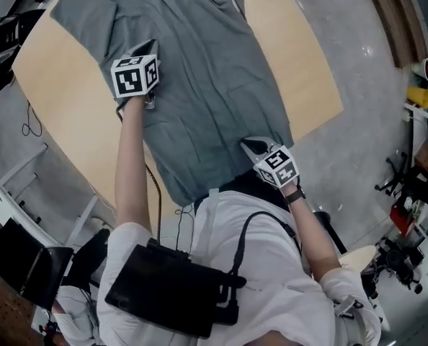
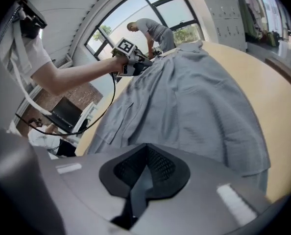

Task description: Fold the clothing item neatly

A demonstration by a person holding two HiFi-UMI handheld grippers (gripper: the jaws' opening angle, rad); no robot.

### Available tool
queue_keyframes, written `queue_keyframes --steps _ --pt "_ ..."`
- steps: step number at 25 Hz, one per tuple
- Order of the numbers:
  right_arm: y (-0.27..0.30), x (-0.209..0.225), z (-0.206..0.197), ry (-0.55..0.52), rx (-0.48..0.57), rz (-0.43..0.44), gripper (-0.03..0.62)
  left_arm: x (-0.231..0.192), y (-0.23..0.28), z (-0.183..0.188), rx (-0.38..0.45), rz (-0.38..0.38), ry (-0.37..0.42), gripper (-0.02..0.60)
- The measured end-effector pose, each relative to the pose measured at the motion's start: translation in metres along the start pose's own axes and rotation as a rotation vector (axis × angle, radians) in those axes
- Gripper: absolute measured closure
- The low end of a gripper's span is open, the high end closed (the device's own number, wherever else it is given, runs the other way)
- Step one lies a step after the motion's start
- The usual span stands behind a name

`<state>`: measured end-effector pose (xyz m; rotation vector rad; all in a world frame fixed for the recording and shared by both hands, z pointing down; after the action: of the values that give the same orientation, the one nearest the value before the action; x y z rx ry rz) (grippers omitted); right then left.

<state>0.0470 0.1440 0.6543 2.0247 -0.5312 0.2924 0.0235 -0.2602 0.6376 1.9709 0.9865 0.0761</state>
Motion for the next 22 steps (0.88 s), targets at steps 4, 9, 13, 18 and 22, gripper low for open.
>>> queue_keyframes --steps 4,9,13,18,22 --pt "0.018 -0.017 -0.025 -0.131 -0.128 0.06 0.594 0.025 -0.053 -0.083 -0.024 0.054 -0.057 0.577" --pt "0.036 -0.032 -0.036 -0.157 -0.135 0.062 0.594 0.047 -0.102 -0.163 -0.072 0.054 -0.134 0.577" --pt "0.036 -0.033 -0.028 -0.121 -0.129 0.089 0.594 0.039 -0.128 -0.189 -0.06 0.086 -0.152 0.577" --pt "0.015 -0.016 0.031 -0.096 0.034 0.019 0.594 0.016 -0.157 -0.18 0.036 0.102 -0.219 0.577" --pt "-0.007 0.01 0.106 -0.087 0.199 -0.041 0.594 0.009 -0.166 -0.154 0.108 0.098 -0.26 0.577"
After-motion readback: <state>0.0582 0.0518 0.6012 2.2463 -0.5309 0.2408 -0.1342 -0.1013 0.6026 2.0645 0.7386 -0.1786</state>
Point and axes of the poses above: the fingertips, and each gripper's own axes: y forward along the fingers, x to its right, z out of its top, the point moved 1 cm from there along -y, backward along the fingers, and after that the axes turned 9 degrees about -y, right-handed, at the moved point
